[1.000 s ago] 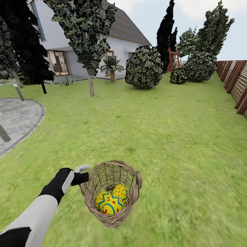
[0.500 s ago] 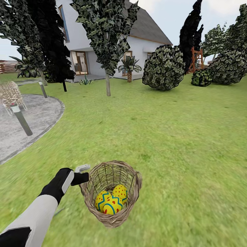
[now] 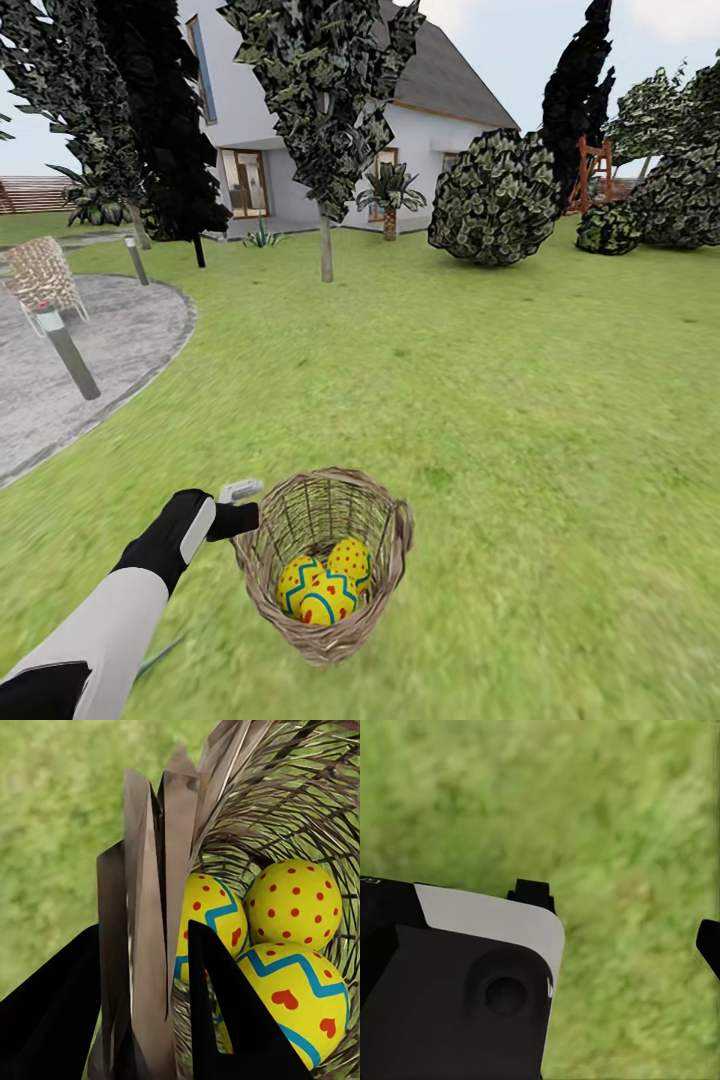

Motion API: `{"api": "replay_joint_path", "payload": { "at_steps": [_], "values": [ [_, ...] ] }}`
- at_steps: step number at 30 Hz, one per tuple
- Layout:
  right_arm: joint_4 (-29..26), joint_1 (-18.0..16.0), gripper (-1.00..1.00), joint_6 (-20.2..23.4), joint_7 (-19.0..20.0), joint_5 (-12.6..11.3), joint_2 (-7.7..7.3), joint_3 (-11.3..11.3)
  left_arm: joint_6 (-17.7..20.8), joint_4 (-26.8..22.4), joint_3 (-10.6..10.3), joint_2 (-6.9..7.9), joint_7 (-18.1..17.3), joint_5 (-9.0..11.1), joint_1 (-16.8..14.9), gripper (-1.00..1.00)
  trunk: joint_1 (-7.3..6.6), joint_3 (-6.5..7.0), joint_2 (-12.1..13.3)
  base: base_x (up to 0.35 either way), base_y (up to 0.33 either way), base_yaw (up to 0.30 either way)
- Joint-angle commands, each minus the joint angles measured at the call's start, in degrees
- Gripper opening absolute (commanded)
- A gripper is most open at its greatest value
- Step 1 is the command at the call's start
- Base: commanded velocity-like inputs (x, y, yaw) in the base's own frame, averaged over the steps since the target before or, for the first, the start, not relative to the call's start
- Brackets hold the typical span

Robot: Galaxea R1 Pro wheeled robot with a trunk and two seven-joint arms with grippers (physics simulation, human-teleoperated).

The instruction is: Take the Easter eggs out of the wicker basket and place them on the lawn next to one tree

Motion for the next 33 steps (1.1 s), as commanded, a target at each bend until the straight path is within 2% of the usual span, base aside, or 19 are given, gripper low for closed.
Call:
{"api": "replay_joint_path", "payload": {
  "at_steps": [1,33],
  "values": [
    [0.1,-0.1,1.00,-0.3,0.2,0.4,0.07,-0.5,0.3,-0.1,0.2,-0.03,-0.2,0.4,0.0,-1.00,0.03,-0.05,0.0,0.325,0.000,0.000],
    [0.1,-0.1,1.00,-0.3,0.2,0.4,-0.01,-0.5,0.3,-0.2,0.3,0.02,-0.1,0.4,0.0,-1.00,0.03,-0.05,0.0,0.325,0.000,0.000]
  ]
}}
